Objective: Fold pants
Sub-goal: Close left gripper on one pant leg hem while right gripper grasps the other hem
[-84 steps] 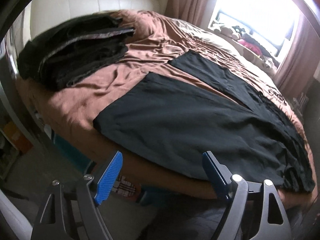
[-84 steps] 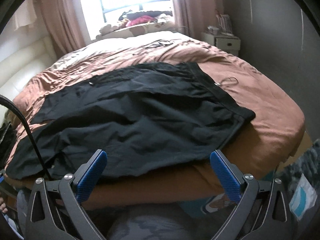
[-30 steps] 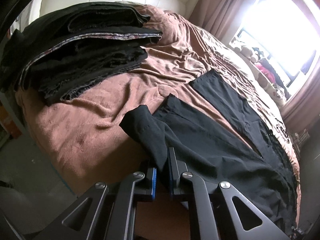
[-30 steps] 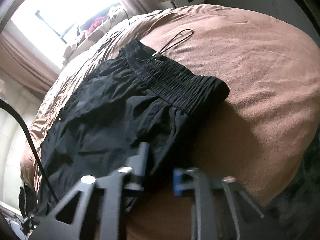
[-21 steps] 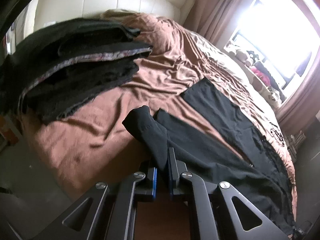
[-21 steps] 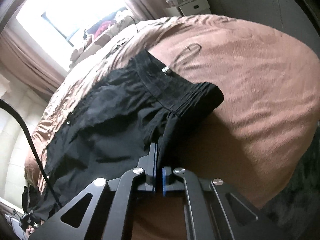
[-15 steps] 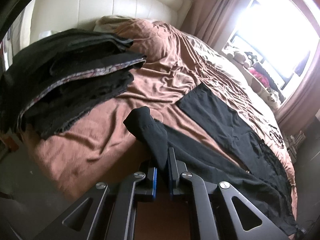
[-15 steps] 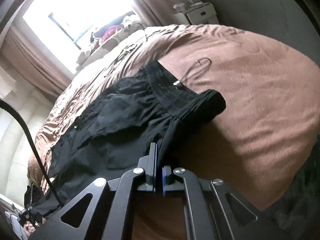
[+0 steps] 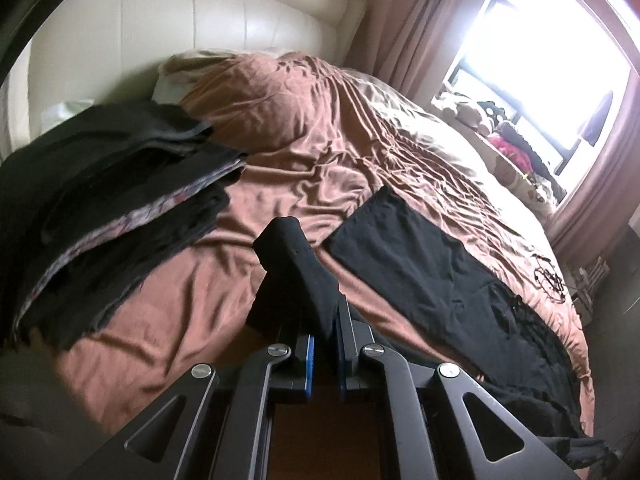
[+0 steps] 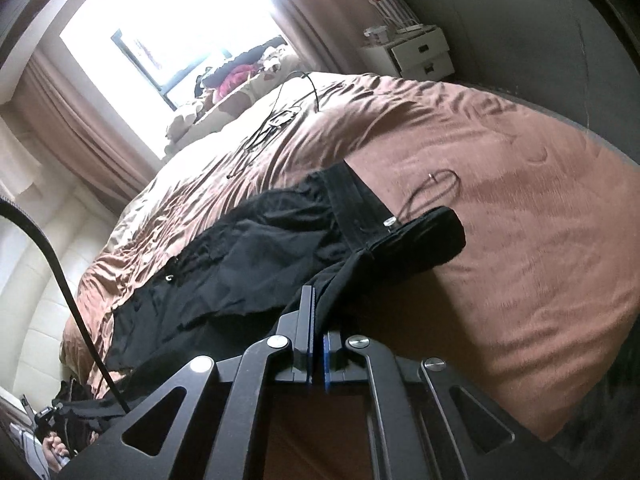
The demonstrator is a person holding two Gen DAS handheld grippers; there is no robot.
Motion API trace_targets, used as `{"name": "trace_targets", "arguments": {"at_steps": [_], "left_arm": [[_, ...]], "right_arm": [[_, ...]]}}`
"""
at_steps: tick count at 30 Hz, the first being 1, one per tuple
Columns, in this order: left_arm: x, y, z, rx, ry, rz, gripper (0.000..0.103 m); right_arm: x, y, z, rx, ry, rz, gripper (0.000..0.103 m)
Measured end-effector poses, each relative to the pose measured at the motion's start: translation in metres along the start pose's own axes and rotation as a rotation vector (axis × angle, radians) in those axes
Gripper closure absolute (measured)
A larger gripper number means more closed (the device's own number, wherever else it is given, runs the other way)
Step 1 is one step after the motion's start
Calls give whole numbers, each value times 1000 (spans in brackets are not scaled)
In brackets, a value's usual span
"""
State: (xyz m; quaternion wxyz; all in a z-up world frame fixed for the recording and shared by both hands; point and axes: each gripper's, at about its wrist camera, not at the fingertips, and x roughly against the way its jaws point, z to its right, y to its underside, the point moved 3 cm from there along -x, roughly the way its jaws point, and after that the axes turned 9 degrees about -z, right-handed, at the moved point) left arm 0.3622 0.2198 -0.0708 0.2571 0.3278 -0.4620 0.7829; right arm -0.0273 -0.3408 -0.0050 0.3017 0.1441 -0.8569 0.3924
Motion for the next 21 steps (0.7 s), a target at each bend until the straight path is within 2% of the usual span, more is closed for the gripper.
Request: {"name": "trace_targets", "arguments": {"at_steps": [12,21], "left_arm": [[-20,-60,44,-49,-2,11,94],[-75,-102,78,-73,-23,-45,94]], "right_arm": [[-13,-41,-24,5,-6,44,103],[-57,-77,-40,-23,55,13,103]]}}
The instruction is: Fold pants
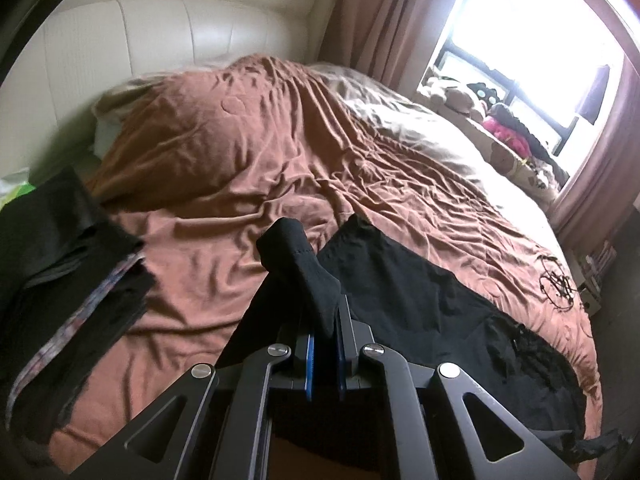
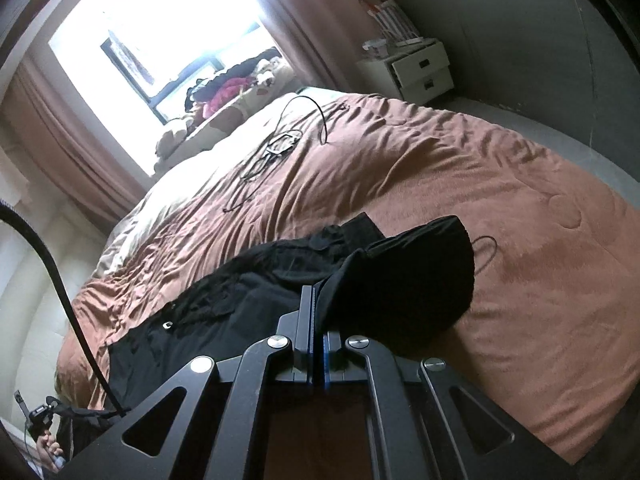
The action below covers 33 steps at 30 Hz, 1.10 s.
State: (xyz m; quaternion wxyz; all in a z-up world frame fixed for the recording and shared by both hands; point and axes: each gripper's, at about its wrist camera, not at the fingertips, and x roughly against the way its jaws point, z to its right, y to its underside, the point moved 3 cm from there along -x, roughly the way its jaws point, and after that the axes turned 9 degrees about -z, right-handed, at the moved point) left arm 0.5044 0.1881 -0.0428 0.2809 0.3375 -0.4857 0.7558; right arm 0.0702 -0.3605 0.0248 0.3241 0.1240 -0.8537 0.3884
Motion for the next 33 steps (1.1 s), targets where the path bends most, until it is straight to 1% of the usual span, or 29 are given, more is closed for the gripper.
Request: {"name": "trace_targets", "arguments": {"at_steps": [5,10,16,20,24,27,29,31,32,33], "left_arm": [[-44,-24,16,7,-17,-47,94],[-93,-44,31,2,-39,-100,94],[-148,-64,44,-18,-75,-157,94],[-177,-73,49,-23,-89,-186,94],[-202,-81,58,-53,-113,-209,94],[-217,-88,63,-67,-128,-223,94],[-226,-92,64,-80,-148,-234,94],[-235,-93,66,-93,-155,-251,94],[-238,-94,67,-99,-159,-255,94],[-240,-94,68,-105,-163,-256,94]], "right_arm": [[-37,-22,-9,-31,38,-49,103],[-75,-47,-16,-26,83,-93,103],[-123,-67,-18,-20,123,-143,103],[-149,-76,-14,-25,133,-177,103],[-175,-87,-14,-22,143,-206,103],[-190,-94,-13,-32,135,-229,103],[-202,-100,-17,-15,117,-268,103],[-208,-106,-19,-2,102,-292,101],[-209,-110,-19,7,94,-295,97],[-206,-114,-20,15,94,-292,84]]}}
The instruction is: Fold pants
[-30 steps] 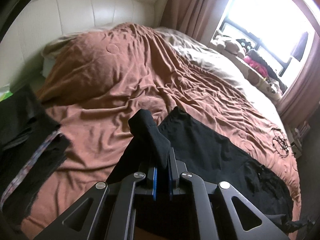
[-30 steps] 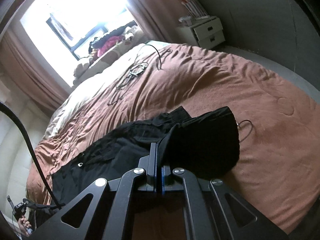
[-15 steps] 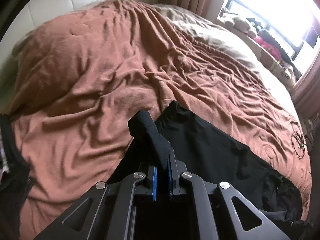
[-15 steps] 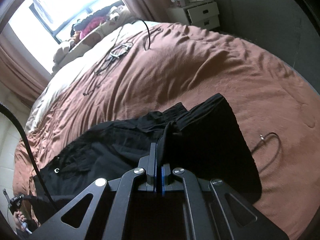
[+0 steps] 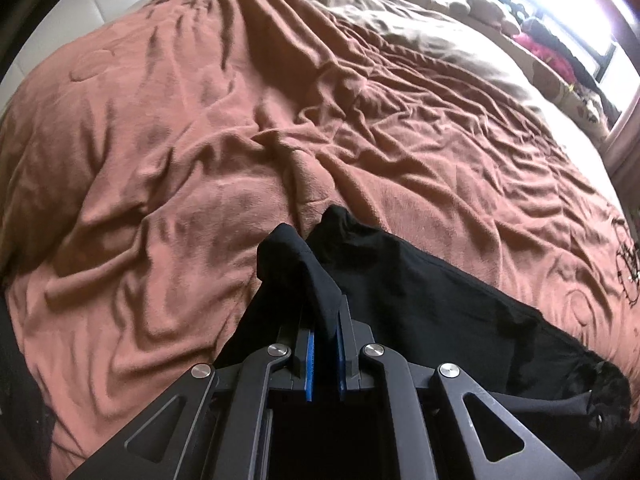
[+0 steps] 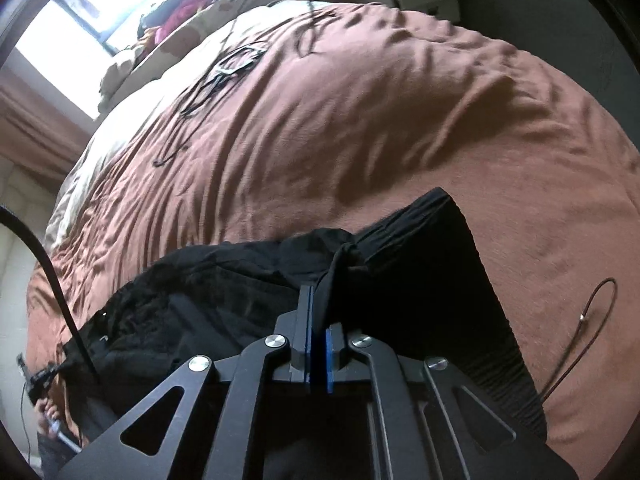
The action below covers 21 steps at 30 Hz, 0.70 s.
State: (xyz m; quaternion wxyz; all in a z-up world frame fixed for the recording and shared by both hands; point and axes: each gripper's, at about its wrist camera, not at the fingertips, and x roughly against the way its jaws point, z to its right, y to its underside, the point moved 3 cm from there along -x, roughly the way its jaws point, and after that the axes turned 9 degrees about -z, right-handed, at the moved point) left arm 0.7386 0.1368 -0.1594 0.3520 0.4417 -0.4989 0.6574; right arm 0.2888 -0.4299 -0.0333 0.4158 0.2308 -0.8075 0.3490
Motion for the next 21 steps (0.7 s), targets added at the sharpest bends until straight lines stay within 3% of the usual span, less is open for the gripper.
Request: {"name": "trace_targets", "arguments": {"at_steps": [1,2,3,8,12,21], "left_arm": [[-2,-1,1,-6,-3,-1,94],[-3,-1,2,-14,-2,-3,94],[-4,-2,3,-18,-4,-4,94],[-6,-4,2,-7,8,-8,94],[-6,-6,3,-9,18,-11,94],[-8,-9,-1,5,30,-32,94]], "right_arm": [[4,-2,2,1,-5,10,73],[8,-4,3,0,-21,22,48],[13,-5,4,-3,-35,39,30],[31,0,-3,50,-26,87,27],[29,6,-33,200,31,83,27],[-43,25,-135,584,72,-45,27]]}}
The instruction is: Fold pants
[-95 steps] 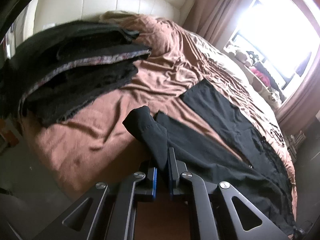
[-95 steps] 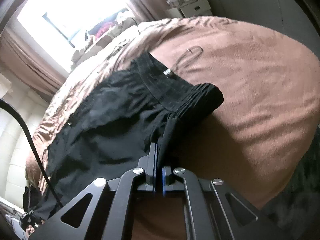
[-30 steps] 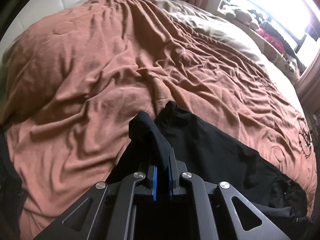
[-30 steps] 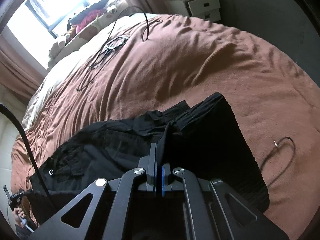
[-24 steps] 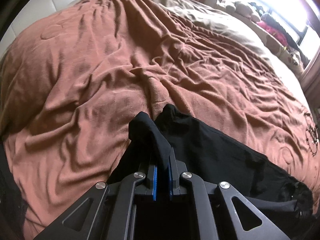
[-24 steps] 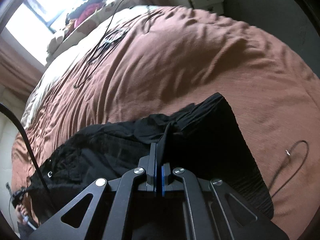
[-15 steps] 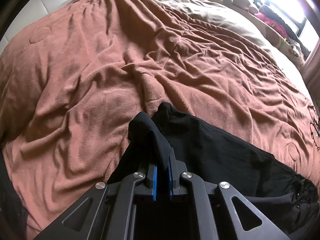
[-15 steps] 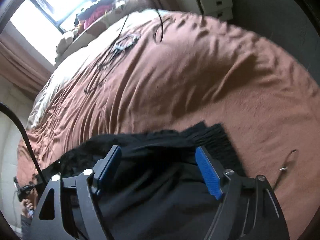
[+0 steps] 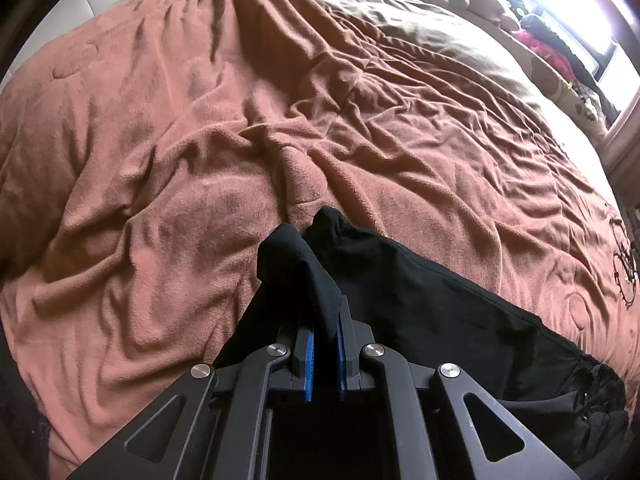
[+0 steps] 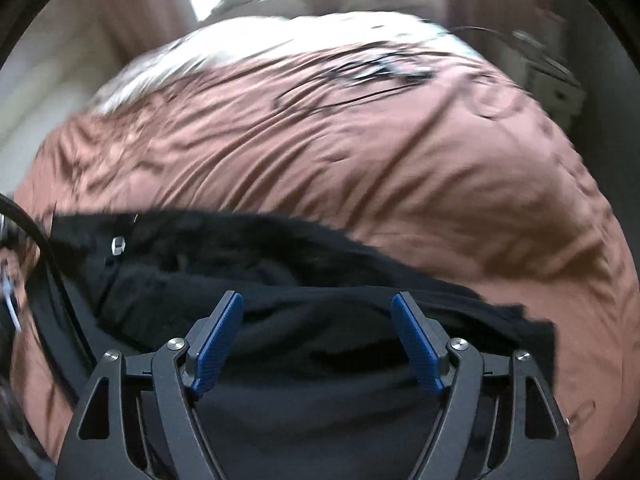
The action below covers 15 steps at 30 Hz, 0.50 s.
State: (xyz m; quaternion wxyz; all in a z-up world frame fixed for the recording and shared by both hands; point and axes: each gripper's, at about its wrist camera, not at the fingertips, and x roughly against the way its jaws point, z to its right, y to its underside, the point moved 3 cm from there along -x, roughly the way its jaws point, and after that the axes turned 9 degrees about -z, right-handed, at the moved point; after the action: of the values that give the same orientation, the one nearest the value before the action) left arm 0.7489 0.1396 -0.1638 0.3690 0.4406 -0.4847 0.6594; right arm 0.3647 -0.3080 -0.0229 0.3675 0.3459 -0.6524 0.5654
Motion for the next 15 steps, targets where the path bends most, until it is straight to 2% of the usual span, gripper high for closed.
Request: {"name": "trace_targets", "arguments": {"at_steps": [5,9,12,15], "left_arm": [[-5,-1,-6,20,5,-21,93],[-8,-1,-9,20,-5,-23,90],[-10,-1,-9,19,-7,-30,90],[-12,-2,-8,11,-15,-31,90]], "right_arm": [[-36,-18,-42,156,-40,-39,27],[-70,-28,-71,270,-28,-97,28],[-87,-37,-82,326,-20,-141,37],[-104,-45,-96,390,-8,-182,40]]}}
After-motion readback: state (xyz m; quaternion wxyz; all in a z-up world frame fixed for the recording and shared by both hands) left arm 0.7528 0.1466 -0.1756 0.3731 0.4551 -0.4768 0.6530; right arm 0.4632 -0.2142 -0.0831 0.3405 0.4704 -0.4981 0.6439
